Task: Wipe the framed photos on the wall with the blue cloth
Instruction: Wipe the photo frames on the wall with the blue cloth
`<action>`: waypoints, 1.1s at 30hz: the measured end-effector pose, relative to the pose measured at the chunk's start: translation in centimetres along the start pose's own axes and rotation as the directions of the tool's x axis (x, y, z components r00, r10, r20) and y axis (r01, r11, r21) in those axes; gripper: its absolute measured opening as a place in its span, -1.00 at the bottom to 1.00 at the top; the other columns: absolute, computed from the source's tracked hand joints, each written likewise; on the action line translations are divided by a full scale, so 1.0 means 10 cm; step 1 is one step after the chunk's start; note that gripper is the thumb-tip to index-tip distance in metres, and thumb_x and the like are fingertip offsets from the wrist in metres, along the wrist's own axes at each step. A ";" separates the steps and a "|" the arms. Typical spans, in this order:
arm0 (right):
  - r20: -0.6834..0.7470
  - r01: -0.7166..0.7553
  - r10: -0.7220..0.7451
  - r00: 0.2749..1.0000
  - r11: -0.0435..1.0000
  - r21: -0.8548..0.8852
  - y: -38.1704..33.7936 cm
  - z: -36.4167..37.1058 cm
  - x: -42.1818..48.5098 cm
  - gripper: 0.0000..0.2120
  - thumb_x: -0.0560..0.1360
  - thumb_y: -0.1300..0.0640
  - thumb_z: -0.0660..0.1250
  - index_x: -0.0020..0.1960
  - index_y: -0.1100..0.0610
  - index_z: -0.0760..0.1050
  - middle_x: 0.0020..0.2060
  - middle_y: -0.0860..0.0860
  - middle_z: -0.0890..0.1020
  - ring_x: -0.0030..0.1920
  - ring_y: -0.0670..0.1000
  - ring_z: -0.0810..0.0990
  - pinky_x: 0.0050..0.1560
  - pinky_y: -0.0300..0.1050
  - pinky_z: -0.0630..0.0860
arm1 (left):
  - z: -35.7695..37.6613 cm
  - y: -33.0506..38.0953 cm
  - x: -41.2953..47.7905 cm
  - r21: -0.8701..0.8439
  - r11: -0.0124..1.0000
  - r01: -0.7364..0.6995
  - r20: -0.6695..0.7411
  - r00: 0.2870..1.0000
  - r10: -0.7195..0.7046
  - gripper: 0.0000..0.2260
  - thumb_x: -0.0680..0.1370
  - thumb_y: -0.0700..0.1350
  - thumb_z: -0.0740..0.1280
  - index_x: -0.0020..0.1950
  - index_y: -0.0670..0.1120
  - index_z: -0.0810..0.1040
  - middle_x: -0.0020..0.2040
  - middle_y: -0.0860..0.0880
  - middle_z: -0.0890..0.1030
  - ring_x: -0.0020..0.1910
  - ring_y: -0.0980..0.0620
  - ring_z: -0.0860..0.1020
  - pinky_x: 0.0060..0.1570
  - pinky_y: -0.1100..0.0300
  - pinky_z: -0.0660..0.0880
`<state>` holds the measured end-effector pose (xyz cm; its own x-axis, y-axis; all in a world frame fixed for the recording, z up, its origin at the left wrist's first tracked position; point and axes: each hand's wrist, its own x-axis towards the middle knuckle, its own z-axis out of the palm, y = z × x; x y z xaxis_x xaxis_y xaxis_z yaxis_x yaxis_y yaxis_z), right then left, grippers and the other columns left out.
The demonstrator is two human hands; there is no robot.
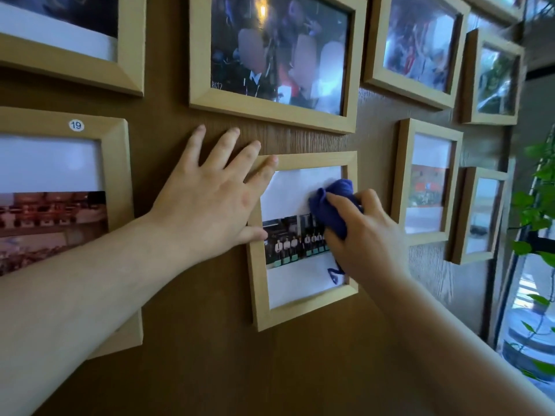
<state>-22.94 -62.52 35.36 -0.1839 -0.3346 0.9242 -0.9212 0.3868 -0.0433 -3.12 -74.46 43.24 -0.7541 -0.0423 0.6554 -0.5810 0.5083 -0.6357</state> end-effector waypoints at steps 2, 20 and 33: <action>-0.010 0.090 -0.090 0.996 0.995 0.050 -0.22 0.04 -0.01 -0.54 0.39 0.00 0.33 0.27 0.06 0.42 0.04 0.14 0.50 -0.28 0.06 0.49 -0.40 -0.17 0.41 | 0.01 0.01 0.00 -0.005 1.000 -0.006 -0.011 1.000 0.006 -0.12 0.38 0.43 0.13 0.54 -0.01 -0.01 0.54 -0.16 0.18 0.51 -0.25 0.06 0.42 -0.35 0.03; 0.156 0.287 -0.300 0.941 0.953 0.098 -0.28 0.13 -0.43 -0.58 0.45 -0.01 0.28 0.30 0.00 0.41 0.06 0.13 0.49 -0.18 0.06 0.51 -0.37 -0.05 0.53 | 0.06 0.02 0.02 -0.042 0.999 -0.018 -0.064 0.998 0.015 -0.09 0.37 0.44 0.14 0.54 -0.03 -0.07 0.55 -0.17 0.12 0.52 -0.26 0.02 0.42 -0.36 0.00; 0.383 0.224 -0.288 0.877 0.953 0.205 -0.42 0.04 -0.58 -0.56 0.39 -0.06 0.30 0.25 -0.02 0.42 0.06 0.07 0.47 -0.21 0.04 0.51 -0.31 -0.15 0.45 | 0.06 0.02 0.01 -0.066 0.998 -0.013 -0.054 0.998 0.010 -0.08 0.38 0.43 0.16 0.54 -0.03 -0.09 0.56 -0.17 0.10 0.53 -0.26 -0.01 0.42 -0.37 -0.02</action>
<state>-18.13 -62.56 29.99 -0.0272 -0.7345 0.6780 -0.9892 0.1176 0.0876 -3.52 -74.83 42.92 -0.7419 0.0094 0.6704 -0.5494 0.5647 -0.6159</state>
